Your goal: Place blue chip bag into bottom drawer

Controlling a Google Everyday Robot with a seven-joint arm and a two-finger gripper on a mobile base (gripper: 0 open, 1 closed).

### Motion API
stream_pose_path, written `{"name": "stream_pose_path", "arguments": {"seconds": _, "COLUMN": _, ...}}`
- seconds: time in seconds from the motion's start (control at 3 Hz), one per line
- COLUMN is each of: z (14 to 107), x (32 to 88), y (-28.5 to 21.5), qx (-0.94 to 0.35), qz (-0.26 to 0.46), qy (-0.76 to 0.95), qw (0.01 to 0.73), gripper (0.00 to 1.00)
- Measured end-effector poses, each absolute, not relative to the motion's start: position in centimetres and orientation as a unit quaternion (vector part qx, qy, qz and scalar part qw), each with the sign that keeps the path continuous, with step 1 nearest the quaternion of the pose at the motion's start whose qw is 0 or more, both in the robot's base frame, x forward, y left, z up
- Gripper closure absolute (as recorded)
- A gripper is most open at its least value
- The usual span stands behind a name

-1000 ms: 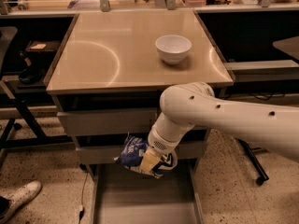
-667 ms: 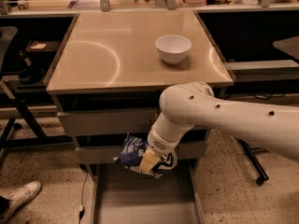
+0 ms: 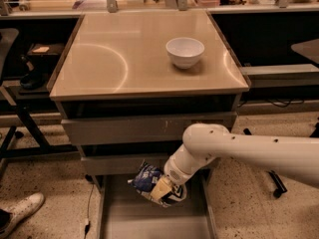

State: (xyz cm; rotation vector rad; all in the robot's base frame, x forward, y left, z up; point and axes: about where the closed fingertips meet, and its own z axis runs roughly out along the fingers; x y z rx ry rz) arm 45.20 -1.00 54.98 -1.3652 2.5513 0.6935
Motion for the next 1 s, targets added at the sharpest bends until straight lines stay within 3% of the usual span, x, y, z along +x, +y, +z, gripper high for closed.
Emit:
{"name": "stream_pose_path", "arguments": {"seconds": 0.33, "z": 48.8, "x": 45.0, "y": -1.2, "qx": -0.427, "qz": 0.278, "qy": 0.858, "qw": 0.069, "gripper": 1.0}}
{"name": "stream_pose_path", "arguments": {"seconds": 1.0, "z": 47.0, "x": 44.1, "y": -0.9, "qx": -0.422, "qz": 0.292, "qy": 0.857, "qw": 0.055, "gripper": 1.0}}
